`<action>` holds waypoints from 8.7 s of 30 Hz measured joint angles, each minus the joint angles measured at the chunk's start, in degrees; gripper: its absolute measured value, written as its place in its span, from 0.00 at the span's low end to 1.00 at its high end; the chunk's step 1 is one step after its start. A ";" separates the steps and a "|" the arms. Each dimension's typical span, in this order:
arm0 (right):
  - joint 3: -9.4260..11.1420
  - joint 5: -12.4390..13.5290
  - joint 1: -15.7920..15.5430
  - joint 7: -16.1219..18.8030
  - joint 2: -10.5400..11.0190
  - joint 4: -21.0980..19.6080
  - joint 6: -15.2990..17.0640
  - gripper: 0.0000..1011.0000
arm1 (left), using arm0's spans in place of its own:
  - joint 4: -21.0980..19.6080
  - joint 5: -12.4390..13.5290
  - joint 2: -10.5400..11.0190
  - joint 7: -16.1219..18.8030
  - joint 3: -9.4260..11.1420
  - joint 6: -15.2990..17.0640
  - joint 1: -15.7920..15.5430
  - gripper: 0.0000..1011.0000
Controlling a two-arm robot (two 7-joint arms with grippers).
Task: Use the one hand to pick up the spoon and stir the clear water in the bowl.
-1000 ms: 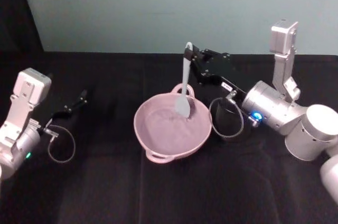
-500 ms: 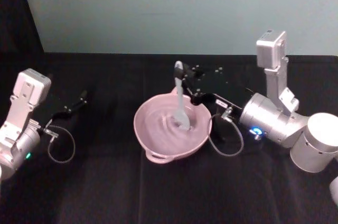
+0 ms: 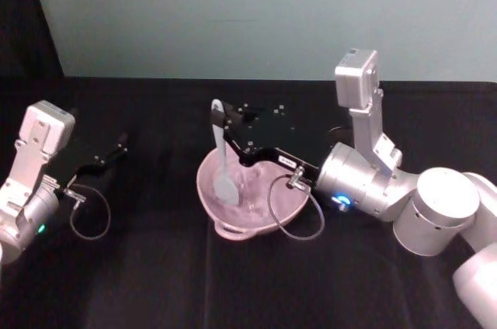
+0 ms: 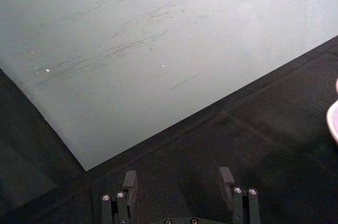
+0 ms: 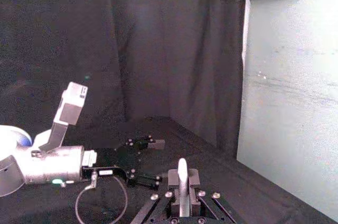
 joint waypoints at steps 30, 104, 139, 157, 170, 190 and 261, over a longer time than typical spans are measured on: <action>6.55 -0.23 1.89 -2.97 -0.13 7.58 -3.52 0.11 | 0.00 0.00 0.00 0.00 0.00 0.00 0.00 1.00; 3.28 -2.64 -2.27 -2.01 0.87 -1.15 -0.63 0.11 | 0.00 0.00 0.00 0.00 0.00 0.00 0.00 1.00; 5.72 -0.57 4.70 -1.99 -3.16 11.80 -4.72 0.11 | 0.00 0.00 0.00 0.00 0.00 0.00 0.00 1.00; 4.40 -2.41 -1.45 -2.81 -0.14 1.56 -2.01 0.11 | 0.00 0.00 0.00 0.00 0.00 0.00 0.00 1.00; 0.70 -3.50 1.43 -1.46 -3.96 4.52 -2.40 0.11 | 0.00 0.00 0.00 0.00 0.00 0.00 0.00 1.00; 2.25 -5.23 7.70 -3.19 -7.77 15.36 -4.58 0.11 | 0.00 0.00 0.00 0.00 0.00 0.00 0.00 1.00; 5.99 -4.06 1.81 -4.19 -2.20 6.98 -2.74 0.11 | 0.00 0.00 0.00 0.00 0.00 0.00 0.00 1.00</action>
